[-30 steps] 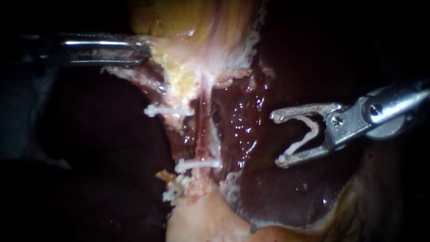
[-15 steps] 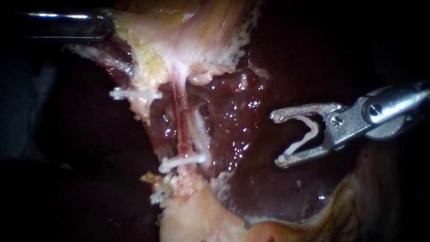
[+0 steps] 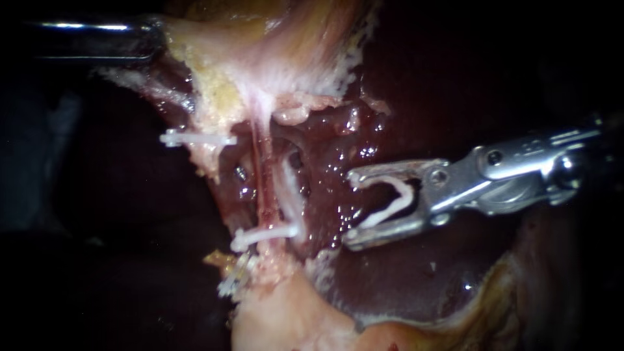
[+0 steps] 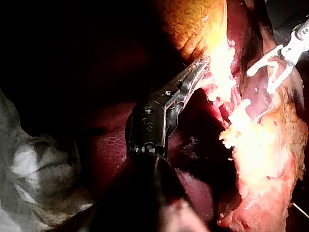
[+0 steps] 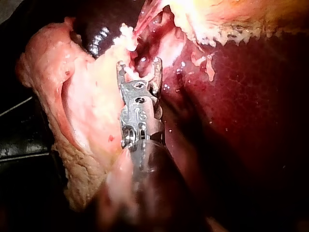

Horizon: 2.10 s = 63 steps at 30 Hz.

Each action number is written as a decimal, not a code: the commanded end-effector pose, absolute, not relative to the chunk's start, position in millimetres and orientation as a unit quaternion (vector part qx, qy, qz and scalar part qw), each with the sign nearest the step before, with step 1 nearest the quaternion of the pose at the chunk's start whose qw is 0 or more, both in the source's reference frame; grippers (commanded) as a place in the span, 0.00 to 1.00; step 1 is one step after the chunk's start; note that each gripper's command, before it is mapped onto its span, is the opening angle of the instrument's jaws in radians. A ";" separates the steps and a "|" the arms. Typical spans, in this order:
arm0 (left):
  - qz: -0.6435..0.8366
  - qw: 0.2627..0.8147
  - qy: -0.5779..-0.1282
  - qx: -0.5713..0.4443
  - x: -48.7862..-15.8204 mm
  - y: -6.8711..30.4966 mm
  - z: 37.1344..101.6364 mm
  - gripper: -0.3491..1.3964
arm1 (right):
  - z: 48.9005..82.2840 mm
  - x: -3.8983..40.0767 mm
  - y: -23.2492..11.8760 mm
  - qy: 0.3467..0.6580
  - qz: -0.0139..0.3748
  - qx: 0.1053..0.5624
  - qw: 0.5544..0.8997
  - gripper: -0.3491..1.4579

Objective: Clipping second clip right tube

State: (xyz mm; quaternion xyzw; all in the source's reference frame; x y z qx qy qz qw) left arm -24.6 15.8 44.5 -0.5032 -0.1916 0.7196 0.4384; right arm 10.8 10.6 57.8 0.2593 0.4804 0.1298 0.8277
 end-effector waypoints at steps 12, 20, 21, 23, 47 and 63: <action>0.720 0.438 -0.191 -0.503 -24.7 15.6 44.6 0.00 | 60.7 16.2 9.6 0.498 0.169 0.294 0.798 0.46; 0.720 0.438 -0.190 -0.503 -24.8 15.6 44.8 0.00 | 61.1 17.3 9.9 0.509 0.181 0.303 0.785 0.46; 0.720 0.438 -0.190 -0.503 -24.8 15.5 44.8 0.00 | 61.1 17.4 10.0 0.509 0.183 0.305 0.784 0.46; 0.720 0.438 -0.190 -0.503 -24.8 15.5 44.8 0.00 | 61.3 17.6 10.0 0.510 0.181 0.309 0.782 0.46; 0.720 0.439 -0.187 -0.503 -25.1 15.4 45.1 0.00 | 61.8 20.4 9.3 0.547 0.174 0.345 0.743 0.45; 0.721 0.439 -0.187 -0.503 -25.0 15.4 45.2 0.00 | 57.7 21.3 6.2 0.563 0.130 0.395 0.714 0.43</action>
